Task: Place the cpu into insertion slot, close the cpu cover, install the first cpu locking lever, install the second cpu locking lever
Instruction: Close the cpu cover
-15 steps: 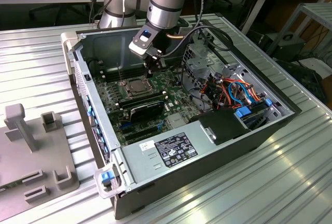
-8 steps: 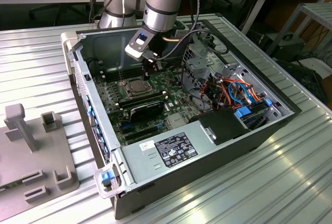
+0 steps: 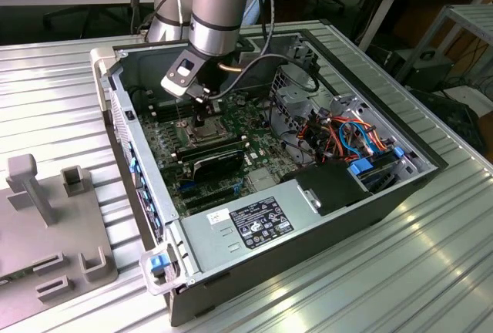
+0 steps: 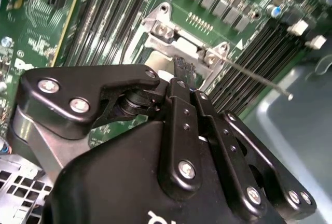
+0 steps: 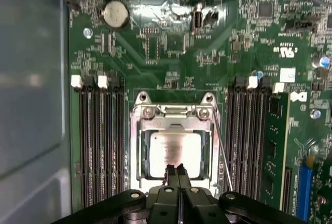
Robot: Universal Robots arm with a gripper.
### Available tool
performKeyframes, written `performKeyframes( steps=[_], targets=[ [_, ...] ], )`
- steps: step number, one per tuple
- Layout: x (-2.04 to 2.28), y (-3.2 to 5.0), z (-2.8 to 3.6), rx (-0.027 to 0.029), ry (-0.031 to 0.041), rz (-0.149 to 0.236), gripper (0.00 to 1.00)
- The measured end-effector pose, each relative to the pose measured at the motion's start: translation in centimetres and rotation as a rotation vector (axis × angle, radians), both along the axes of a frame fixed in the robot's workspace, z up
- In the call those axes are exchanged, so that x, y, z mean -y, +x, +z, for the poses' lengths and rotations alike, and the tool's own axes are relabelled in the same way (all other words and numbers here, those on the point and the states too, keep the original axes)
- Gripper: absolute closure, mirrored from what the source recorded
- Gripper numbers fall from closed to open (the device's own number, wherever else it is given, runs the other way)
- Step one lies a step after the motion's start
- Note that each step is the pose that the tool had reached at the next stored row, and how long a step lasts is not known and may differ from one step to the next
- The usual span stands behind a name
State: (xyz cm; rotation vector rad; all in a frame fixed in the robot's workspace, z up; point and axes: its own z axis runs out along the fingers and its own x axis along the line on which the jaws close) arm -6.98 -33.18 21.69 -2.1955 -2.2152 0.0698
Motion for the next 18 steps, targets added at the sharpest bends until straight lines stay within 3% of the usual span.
performKeyframes(
  steps=[10, 18],
  targets=[
    [-0.01, -0.92, -0.34, 0.0001, 0.0002, 0.000, 0.89],
    [0.00, -0.98, -0.34, 0.0001, 0.0001, 0.000, 0.89]
  ],
)
